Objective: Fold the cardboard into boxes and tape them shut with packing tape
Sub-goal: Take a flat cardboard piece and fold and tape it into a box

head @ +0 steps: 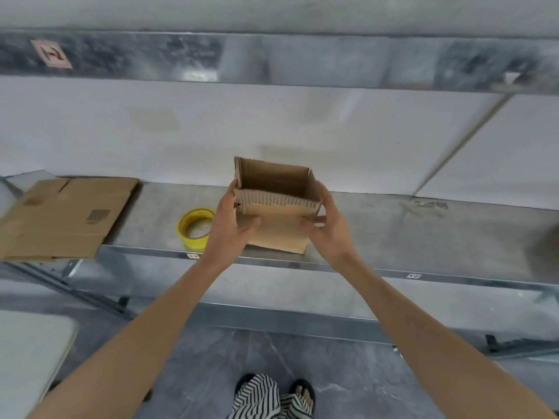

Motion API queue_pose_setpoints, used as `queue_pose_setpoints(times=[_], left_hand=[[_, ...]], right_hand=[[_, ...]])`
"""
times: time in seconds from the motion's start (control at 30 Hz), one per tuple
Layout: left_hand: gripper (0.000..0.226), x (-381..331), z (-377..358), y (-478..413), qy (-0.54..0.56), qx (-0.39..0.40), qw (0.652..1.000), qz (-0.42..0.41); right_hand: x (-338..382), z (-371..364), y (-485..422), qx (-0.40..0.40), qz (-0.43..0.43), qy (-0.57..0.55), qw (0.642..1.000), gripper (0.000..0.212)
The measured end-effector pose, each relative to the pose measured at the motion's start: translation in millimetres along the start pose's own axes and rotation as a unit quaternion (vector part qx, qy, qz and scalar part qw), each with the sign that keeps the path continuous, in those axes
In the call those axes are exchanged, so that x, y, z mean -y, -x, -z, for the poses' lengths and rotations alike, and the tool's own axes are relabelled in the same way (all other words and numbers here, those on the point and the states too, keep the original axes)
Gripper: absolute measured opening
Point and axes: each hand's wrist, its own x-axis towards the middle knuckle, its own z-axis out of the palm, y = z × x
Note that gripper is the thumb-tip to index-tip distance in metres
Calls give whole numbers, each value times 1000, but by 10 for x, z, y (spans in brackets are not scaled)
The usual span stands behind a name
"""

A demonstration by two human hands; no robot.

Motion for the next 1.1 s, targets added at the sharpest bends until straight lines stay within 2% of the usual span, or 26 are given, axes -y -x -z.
queue_pose_setpoints(times=[0.13,0.2,0.33,0.47,0.53,0.73,0.83,0.93,1.0,1.1], left_hand=[[40,-34,26,84,14,-1,1000,21],[26,-45,48,74,27,-12,999,40],[22,-23,92,-17,49,-16,998,23],[46,31,94,-54,27,-10,1000,5],[48,35,109,-33,23,-10,1000,-9],[36,83,199,23,18,-22,999,-30],[27,100,225,42,38,-43,998,-38],[28,87,255,49,50,-42,997,-38],[21,59,282,20,65,-40,997,-12],[23,42,311,-65,47,-57,997,12]], right_hand=[[41,-92,58,28,13,32,999,45],[95,-130,65,23,4,22,999,46],[135,-186,78,20,-11,15,1000,52],[145,-268,68,12,-28,-18,999,70],[143,-298,40,-3,-24,-8,1000,74],[155,-414,11,-66,32,19,997,61],[140,-456,-8,-58,16,25,998,56],[133,-466,6,-50,5,26,998,34],[160,-470,2,-64,-6,9,998,22],[192,-478,-71,-112,-28,13,993,19]])
